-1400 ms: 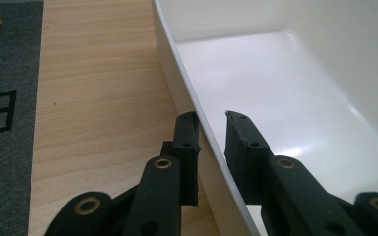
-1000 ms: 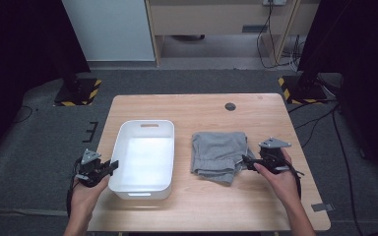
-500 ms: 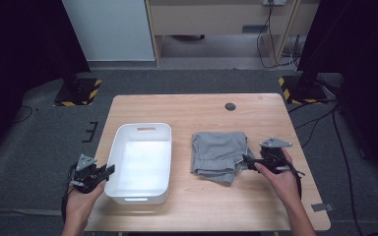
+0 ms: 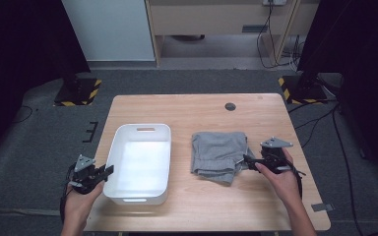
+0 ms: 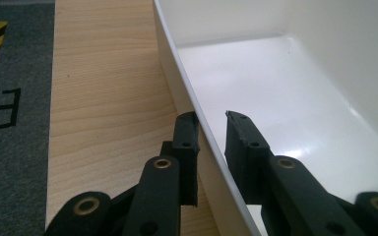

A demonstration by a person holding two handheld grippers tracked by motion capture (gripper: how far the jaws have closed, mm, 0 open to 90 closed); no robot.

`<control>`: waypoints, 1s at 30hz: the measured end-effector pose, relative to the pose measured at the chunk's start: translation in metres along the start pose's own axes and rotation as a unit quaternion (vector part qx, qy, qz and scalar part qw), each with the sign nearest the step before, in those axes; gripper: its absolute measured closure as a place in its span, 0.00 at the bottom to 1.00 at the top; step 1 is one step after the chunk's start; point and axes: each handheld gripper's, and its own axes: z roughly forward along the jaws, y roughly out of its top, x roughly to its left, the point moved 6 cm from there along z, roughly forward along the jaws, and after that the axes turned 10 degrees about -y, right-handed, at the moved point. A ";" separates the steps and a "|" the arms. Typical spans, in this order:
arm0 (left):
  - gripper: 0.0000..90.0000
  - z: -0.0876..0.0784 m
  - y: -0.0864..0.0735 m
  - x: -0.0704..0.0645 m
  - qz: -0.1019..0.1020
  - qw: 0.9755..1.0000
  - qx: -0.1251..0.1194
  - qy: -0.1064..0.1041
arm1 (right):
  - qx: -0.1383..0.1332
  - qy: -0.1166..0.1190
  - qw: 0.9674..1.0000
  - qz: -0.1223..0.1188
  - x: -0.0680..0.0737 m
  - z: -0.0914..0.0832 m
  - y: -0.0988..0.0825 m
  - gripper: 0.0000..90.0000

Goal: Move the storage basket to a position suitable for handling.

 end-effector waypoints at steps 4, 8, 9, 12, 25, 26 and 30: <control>0.83 0.000 0.000 0.002 -0.002 1.000 0.000 -0.004 | 0.001 0.001 1.000 -0.003 0.001 0.000 0.000 0.16; 0.83 0.000 0.000 0.002 -0.001 1.000 -0.001 -0.003 | 0.000 0.001 1.000 -0.004 0.001 0.000 0.000 0.16; 0.83 0.000 0.000 0.002 0.001 1.000 0.000 -0.002 | 0.000 0.000 1.000 -0.005 0.001 0.000 0.000 0.16; 0.83 -0.001 0.000 0.001 0.002 1.000 0.001 -0.001 | 0.001 0.000 1.000 -0.005 0.001 0.000 0.000 0.16; 0.50 -0.005 0.029 -0.012 0.036 0.998 -0.041 -0.012 | -0.001 -0.001 1.000 -0.005 0.003 0.000 0.001 0.11; 0.47 -0.004 0.033 -0.015 0.042 0.998 -0.042 -0.011 | -0.003 -0.002 1.000 -0.005 0.003 0.000 0.001 0.11; 0.42 -0.003 0.046 -0.025 0.058 0.997 -0.038 -0.016 | -0.009 -0.006 1.000 -0.005 0.003 0.000 0.002 0.10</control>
